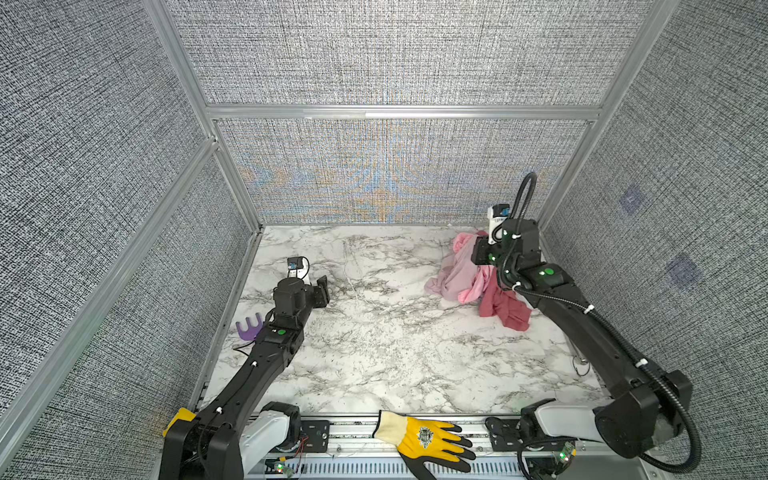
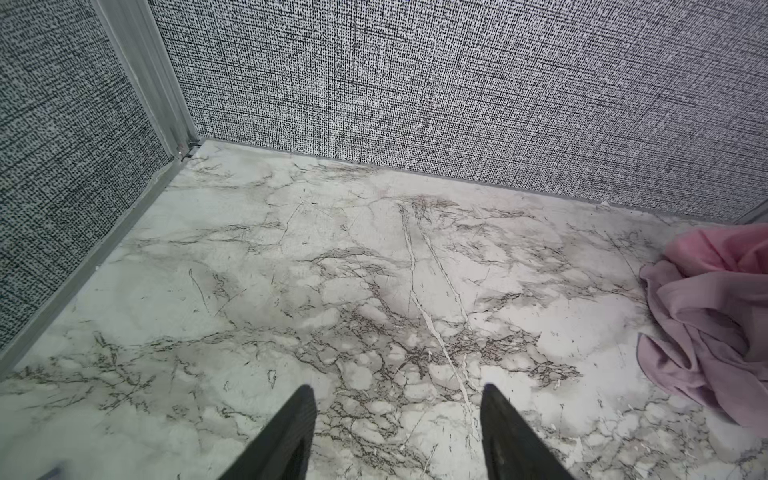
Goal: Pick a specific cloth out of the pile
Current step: 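Grasp the light-pink cloth in the pile with the right gripper, then lift the light-pink cloth up out of the pile with the right gripper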
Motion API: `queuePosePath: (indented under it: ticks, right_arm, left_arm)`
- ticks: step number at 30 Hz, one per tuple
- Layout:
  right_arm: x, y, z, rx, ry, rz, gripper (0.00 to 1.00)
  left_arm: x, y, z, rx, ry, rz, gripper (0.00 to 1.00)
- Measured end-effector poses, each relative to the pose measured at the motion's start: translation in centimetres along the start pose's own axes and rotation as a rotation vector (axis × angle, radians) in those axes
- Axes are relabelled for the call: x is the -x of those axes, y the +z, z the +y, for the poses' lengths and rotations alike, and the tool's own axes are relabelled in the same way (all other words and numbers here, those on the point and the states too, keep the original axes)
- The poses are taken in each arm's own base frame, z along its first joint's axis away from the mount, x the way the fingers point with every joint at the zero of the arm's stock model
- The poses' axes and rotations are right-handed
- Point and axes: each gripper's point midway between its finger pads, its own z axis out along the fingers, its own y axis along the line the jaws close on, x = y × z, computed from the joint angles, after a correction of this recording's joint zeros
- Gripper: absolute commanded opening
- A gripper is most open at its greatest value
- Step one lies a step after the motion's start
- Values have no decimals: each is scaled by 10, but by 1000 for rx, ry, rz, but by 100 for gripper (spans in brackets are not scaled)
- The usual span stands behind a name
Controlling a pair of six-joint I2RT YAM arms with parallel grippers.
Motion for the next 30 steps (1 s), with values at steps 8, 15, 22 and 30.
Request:
queuePosePath:
  ticks: [8, 15, 22, 30]
  right_arm:
    - [37, -15, 0, 32, 26, -58, 0]
    - [80, -39, 17, 123, 47, -138, 0]
    - [129, -73, 41, 247, 48, -221, 0]
    - [175, -110, 82, 464, 56, -281, 0]
  left_arm:
    - [4, 1, -2, -4, 0, -2, 65]
    - [18, -1, -5, -9, -2, -21, 65]
    - [40, -6, -9, -10, -11, -37, 65]
    - [70, -25, -10, 11, -32, -69, 65]
